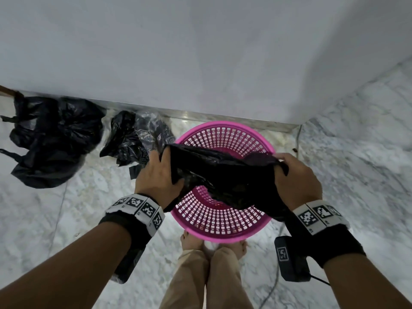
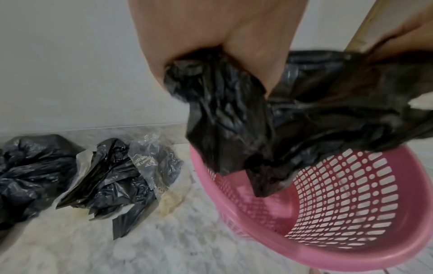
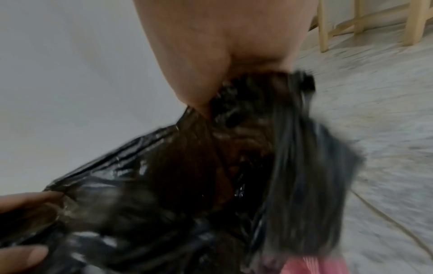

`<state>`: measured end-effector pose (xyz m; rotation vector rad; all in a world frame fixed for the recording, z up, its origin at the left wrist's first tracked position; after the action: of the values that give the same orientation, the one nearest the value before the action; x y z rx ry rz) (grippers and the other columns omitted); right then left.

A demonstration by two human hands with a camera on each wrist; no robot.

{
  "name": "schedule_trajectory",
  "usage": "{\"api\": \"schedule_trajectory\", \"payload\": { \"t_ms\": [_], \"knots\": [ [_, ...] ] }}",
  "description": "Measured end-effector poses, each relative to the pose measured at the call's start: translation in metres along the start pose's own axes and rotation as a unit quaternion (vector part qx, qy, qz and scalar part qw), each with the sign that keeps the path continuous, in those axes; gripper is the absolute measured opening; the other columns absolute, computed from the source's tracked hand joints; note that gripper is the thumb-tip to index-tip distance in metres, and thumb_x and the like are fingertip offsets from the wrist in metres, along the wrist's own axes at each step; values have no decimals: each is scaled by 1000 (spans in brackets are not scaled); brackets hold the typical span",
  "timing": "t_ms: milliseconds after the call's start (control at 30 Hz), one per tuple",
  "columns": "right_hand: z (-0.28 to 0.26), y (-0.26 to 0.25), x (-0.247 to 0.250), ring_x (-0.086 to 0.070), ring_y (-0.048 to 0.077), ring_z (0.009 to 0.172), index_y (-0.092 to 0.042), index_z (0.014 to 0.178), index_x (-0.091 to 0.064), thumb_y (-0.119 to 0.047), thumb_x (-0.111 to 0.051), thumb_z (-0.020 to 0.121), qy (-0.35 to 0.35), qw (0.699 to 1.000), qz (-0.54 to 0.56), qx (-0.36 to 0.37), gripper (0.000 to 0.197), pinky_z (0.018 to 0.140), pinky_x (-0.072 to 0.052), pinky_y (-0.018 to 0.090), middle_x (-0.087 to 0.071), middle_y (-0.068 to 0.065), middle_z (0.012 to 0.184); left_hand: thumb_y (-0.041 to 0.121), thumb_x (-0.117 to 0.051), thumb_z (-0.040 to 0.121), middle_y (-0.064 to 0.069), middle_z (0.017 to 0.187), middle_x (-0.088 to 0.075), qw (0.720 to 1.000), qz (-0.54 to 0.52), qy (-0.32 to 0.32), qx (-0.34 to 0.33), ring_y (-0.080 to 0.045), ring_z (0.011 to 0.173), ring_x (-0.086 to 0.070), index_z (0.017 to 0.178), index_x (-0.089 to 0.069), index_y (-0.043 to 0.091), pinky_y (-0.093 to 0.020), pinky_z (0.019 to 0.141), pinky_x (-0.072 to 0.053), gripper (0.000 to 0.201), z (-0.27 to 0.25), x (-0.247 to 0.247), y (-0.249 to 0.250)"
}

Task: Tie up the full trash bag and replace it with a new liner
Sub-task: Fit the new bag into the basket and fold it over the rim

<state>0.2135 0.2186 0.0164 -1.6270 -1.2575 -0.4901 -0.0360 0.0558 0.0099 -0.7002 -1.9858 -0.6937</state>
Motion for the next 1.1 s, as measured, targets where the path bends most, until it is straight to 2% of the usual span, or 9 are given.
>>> {"api": "schedule_trajectory", "payload": {
  "t_ms": [100,300,400,500,567,700,833,933,1100],
  "knots": [
    [3,-2,2,-60,20,90,-34,107,-59,-35,-54,89,31,999,37,-12,19,74,-36,28,-66,-10,101,39,-66,74,-15,111,-41,999,15,48,-5,-36,89,-57,138,-33,14,-40,72,-49,76,6,4,-10],
    [14,10,-12,-53,14,79,-34,91,-58,-31,-61,81,-30,999,-7,-45,11,75,-35,28,-61,-14,90,44,-66,69,-17,125,-41,978,204,21,-47,-34,105,-46,117,-51,18,-43,85,-42,57,12,-12,-19],
    [16,10,-13,-53,14,79,-34,94,-61,-30,-60,82,-20,999,-24,-41,12,74,-35,27,-60,-15,90,36,-63,68,-19,135,-39,957,270,48,-94,-35,108,-43,123,-46,17,-44,86,-37,60,10,-9,-5],
    [14,8,-15,-51,13,80,-35,94,-61,-31,-58,84,-15,999,-31,-35,12,73,-36,27,-58,-15,89,27,-43,82,-17,140,-17,940,300,38,-157,-33,117,-33,141,-22,17,-43,94,-31,64,5,-18,12],
    [13,6,-16,-53,13,80,-36,93,-62,-31,-57,85,-16,999,-33,-34,11,71,-36,27,-58,-15,87,20,-34,81,-16,131,-24,932,290,27,-215,-31,106,-39,138,-35,16,-42,87,-37,57,-1,-25,25],
    [18,8,-16,-61,17,86,-36,94,-63,-33,-56,85,-4,999,-21,-29,11,70,-38,28,-63,-13,89,15,-51,70,-11,105,-51,927,225,21,-298,-26,78,-52,111,-61,16,-37,65,-48,42,-2,-39,40],
    [32,16,-11,-61,18,87,-35,94,-63,-37,-55,86,5,999,-10,-35,12,71,-39,29,-64,-13,90,26,-37,78,-13,109,-53,970,121,-33,-210,-32,91,-52,119,-56,15,-44,69,-52,46,22,-39,33],
    [45,23,-5,-61,20,94,-34,94,-63,-40,-56,85,21,999,-24,-26,13,74,-41,31,-63,-9,96,31,-46,86,-13,125,-43,984,116,-39,-129,-32,108,-44,132,-43,19,-47,78,-51,47,43,-31,20],
    [67,24,5,-57,27,103,-32,99,-65,-37,-58,87,20,995,-93,-2,16,78,-41,34,-61,1,103,36,-54,86,-14,133,-35,989,120,-34,-81,-34,120,-37,138,-35,20,-49,81,-53,58,67,-24,10]
  ]
}}
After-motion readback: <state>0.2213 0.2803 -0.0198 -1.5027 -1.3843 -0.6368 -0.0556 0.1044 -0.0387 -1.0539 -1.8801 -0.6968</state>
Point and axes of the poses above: each hand's wrist, its own z-axis towards the middle knuckle, its own x-axis out of the back of the hand, y = z × x, the point moved 6 cm from there along z, towards the middle knuckle
